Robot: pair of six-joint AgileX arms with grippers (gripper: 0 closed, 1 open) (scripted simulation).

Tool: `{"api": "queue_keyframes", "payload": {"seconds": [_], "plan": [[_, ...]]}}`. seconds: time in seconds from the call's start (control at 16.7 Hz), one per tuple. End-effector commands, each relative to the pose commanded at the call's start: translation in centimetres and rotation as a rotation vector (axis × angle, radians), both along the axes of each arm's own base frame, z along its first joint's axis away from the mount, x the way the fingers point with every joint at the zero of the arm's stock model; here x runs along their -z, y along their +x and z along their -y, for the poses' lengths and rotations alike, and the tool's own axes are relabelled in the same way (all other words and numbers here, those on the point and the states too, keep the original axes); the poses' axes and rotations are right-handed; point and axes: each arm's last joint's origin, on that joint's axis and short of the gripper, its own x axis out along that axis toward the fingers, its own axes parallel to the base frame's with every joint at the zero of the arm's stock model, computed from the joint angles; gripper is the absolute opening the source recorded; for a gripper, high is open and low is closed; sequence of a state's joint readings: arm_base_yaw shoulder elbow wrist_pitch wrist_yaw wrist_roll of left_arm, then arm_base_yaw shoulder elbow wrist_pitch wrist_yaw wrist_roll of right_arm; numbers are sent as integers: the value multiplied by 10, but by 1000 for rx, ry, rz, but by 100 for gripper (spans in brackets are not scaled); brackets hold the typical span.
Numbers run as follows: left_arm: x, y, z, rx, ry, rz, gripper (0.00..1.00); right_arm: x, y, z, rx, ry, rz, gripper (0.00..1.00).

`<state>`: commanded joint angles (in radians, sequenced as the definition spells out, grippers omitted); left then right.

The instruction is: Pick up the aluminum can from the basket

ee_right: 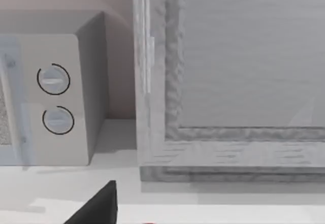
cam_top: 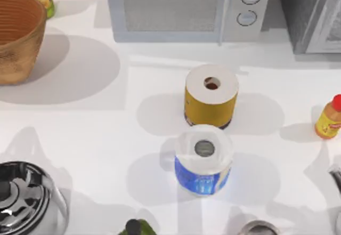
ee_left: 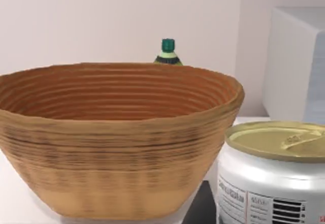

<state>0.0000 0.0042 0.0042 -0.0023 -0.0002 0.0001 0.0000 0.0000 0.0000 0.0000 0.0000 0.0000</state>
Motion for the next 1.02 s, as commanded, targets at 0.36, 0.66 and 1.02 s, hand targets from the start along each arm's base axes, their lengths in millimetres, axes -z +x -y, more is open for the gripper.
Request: {"api": "queue_keyframes", "payload": {"seconds": [0.36,0.66,1.02], "plan": [[-4,-1,0,-5,2,17,0,0,0,0,0,0,0,100],[-44,3,4,138,6,96,0,0,0,0,0,0,0,100],[-115,56,18,554,24,149,0,0,0,0,0,0,0,100]]}}
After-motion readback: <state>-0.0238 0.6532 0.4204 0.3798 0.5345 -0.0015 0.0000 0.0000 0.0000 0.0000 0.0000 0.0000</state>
